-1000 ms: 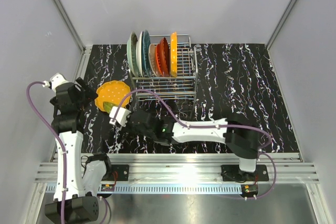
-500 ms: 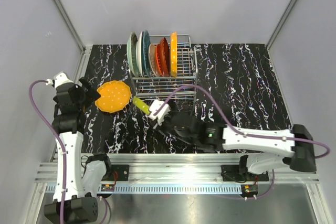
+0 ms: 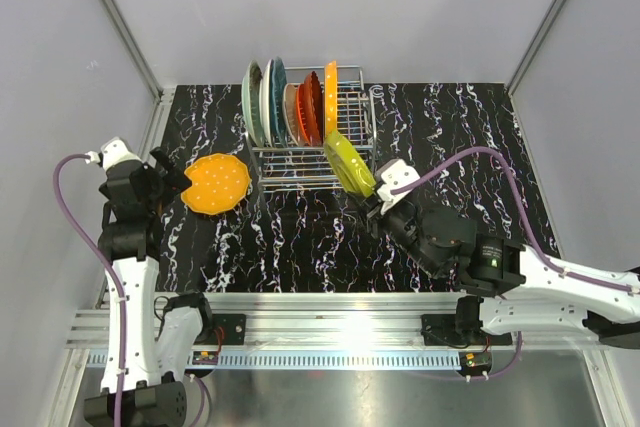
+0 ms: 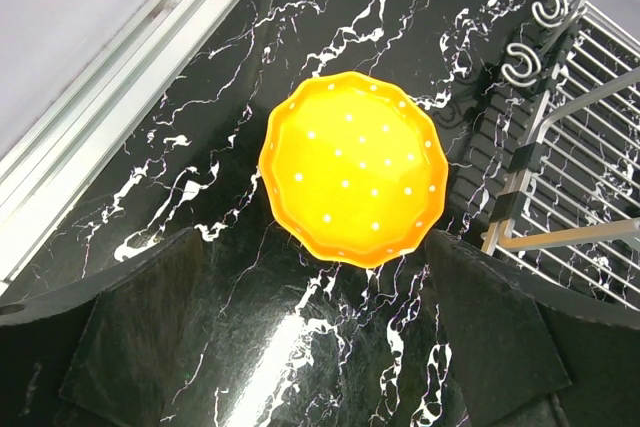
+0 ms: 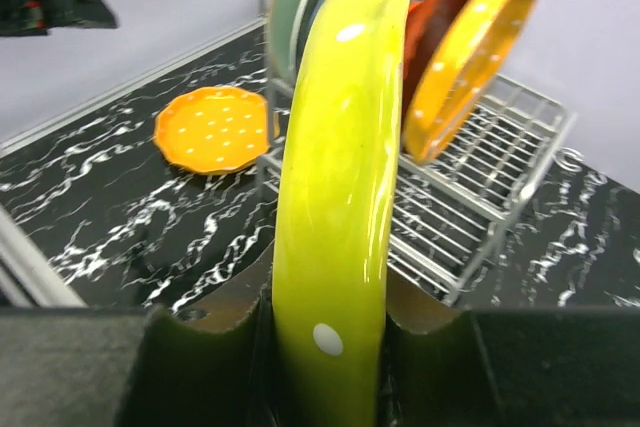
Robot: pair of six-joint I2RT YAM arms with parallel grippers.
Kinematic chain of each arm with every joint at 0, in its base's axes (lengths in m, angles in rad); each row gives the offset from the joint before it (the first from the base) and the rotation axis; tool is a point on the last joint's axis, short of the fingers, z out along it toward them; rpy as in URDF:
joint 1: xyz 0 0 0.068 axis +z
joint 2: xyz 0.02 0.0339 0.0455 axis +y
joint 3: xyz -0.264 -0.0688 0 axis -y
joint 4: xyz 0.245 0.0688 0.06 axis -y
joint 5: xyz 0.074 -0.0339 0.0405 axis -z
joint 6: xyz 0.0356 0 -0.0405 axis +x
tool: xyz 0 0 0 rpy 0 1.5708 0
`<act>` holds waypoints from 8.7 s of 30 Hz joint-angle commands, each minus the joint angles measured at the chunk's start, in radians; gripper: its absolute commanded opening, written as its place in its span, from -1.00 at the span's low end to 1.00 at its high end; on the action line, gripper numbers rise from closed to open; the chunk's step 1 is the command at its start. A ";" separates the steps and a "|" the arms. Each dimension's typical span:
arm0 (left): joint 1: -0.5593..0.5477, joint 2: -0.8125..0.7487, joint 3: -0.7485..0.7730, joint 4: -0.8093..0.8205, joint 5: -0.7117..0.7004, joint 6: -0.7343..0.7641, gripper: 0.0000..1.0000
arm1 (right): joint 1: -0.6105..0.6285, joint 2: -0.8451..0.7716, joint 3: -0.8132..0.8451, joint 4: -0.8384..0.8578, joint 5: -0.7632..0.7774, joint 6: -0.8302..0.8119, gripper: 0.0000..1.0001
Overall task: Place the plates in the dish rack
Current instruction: Insert the plate into the dish rack, then grab a plate with the left arm, then pass the plate from the left arm to the right
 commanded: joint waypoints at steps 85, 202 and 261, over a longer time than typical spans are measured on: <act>-0.064 0.025 0.014 0.035 -0.007 0.020 0.98 | -0.623 0.579 0.518 0.086 -0.243 0.394 -0.58; 0.083 0.995 0.210 -0.036 0.156 -0.111 -0.77 | -0.594 -0.367 -0.337 0.046 -0.480 0.347 0.19; 0.086 0.438 0.055 -0.070 0.096 -0.066 -1.00 | -0.034 1.242 0.447 0.661 -0.319 -0.436 0.66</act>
